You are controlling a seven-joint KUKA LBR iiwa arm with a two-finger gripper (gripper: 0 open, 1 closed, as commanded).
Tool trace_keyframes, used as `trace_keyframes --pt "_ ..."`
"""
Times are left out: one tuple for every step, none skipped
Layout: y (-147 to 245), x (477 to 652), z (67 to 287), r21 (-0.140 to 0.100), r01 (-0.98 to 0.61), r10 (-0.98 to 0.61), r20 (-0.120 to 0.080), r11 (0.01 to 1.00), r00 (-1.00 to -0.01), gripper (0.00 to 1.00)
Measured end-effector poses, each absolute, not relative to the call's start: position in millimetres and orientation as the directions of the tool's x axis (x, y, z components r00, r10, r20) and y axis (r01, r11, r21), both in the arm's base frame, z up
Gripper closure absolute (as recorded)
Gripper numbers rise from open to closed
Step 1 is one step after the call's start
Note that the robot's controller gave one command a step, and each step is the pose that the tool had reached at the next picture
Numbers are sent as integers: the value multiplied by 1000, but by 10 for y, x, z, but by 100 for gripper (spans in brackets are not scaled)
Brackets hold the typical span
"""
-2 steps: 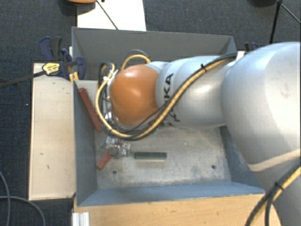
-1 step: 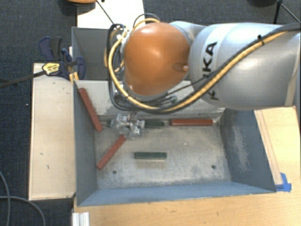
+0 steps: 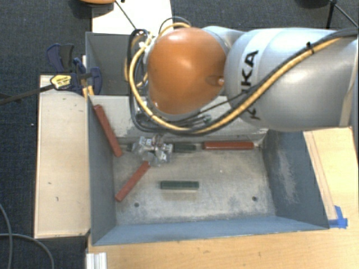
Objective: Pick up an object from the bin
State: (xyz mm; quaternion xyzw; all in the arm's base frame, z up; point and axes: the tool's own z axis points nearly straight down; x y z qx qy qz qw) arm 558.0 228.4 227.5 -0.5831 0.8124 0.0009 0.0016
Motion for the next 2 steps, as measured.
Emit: trace_keyframes --pt "2273 5477 1592 1 -909 -909 -2 418 -418 0" --pt "2274 5482 1599 0 -908 -908 -3 419 -419 0"
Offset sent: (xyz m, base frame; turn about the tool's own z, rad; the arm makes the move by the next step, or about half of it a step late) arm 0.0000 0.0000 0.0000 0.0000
